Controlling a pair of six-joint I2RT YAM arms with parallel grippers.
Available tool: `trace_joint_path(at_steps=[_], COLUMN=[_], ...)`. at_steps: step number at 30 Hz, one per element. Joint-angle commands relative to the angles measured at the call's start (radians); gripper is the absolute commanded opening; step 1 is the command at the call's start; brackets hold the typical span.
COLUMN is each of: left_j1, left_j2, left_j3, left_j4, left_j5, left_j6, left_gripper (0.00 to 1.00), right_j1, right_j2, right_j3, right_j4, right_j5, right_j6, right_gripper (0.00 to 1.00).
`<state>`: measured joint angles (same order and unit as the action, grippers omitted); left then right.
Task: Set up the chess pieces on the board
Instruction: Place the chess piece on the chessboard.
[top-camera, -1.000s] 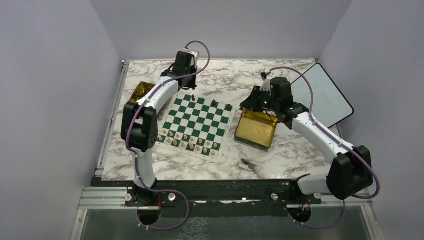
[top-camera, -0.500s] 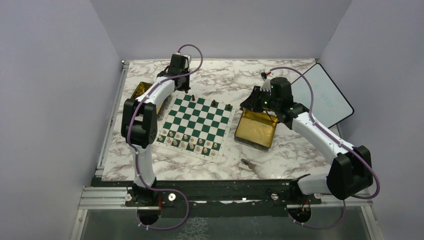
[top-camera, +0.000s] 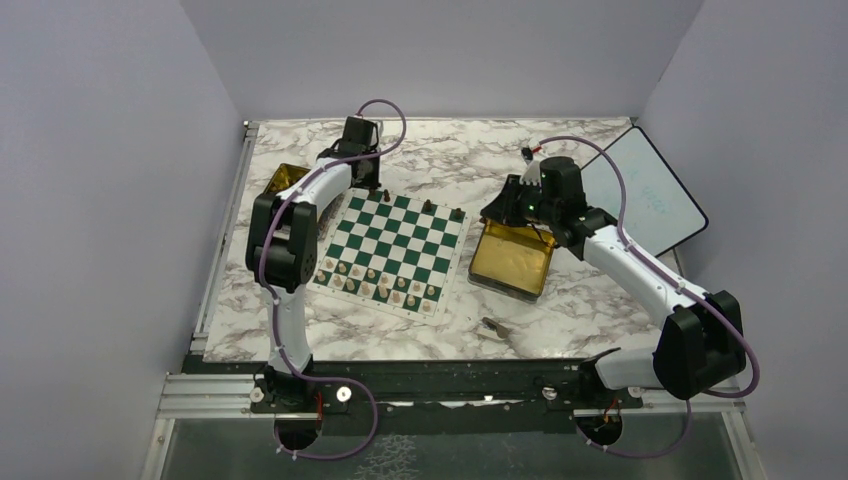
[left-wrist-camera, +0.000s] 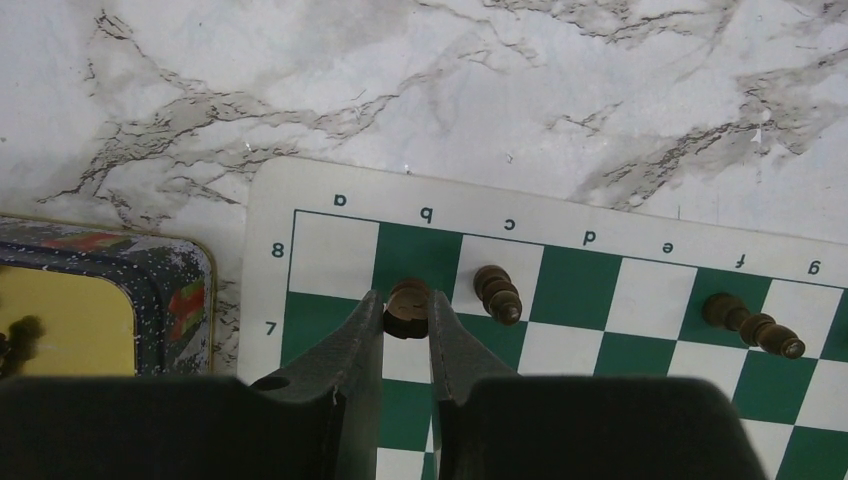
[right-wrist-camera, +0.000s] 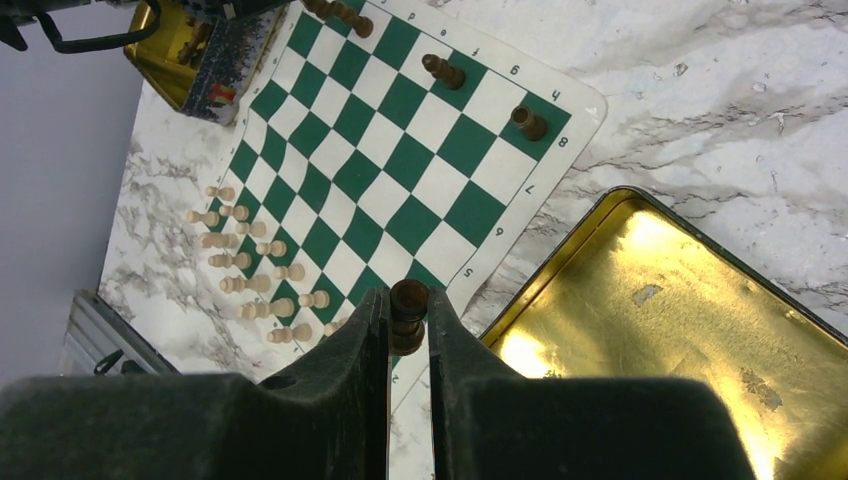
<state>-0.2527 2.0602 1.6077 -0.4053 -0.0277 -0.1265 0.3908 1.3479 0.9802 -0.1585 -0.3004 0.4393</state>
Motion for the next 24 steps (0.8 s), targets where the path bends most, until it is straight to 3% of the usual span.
trace_joint_path(at_steps=[1, 24], left_j1=[-0.002, -0.003], left_j2=[0.025, 0.055], left_j3=[-0.005, -0.020], left_j4=[0.038, 0.078], left_j5=[0.026, 0.027], left_j6=[0.014, 0.028], left_gripper=[0.17, 0.19], right_j1=[0.003, 0.003], right_j2=[-0.026, -0.007], right_j3=[-0.004, 0.000], right_j4=[0.014, 0.022], right_j5=[0.007, -0.014], right_j6=[-0.016, -0.016], right_gripper=[0.12, 0.13])
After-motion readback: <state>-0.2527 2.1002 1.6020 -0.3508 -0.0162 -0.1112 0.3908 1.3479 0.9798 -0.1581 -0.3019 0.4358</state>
